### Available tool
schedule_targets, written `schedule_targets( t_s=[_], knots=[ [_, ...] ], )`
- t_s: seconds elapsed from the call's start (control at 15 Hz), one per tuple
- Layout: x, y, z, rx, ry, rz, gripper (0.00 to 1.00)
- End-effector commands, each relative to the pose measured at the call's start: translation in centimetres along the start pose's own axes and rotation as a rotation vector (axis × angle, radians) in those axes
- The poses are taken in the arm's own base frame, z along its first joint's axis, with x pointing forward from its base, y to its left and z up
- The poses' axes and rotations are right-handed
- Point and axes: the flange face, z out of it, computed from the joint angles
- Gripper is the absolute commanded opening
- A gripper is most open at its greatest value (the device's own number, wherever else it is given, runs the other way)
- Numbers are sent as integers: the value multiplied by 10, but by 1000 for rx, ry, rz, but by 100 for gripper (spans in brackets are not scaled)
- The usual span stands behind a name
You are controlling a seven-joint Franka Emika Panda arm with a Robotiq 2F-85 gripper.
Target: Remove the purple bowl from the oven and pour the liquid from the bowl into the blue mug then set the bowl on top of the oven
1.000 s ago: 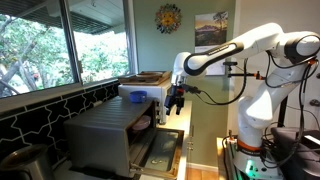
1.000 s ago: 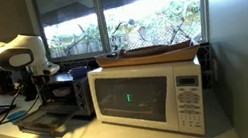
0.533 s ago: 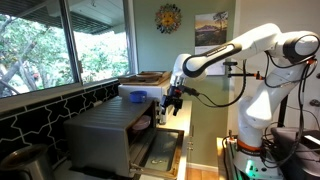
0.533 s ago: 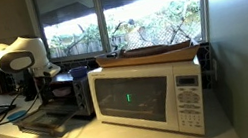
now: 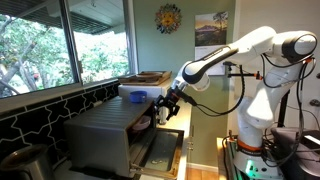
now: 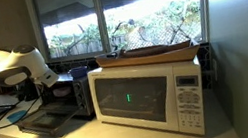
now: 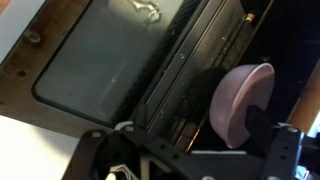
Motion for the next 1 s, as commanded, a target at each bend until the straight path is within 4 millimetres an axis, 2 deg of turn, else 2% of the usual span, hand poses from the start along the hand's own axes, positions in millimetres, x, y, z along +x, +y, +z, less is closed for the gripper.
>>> schedule_targets(
  t_s=[0.0, 0.13, 0.53, 0.93],
  knots=[
    [-10, 14, 11, 80, 25, 76, 100],
    [-10, 10, 17, 125, 36, 99, 100],
    [-21, 16, 27, 208, 21, 130, 100],
    [-22, 17, 24, 247, 15, 114, 100]
  ],
)
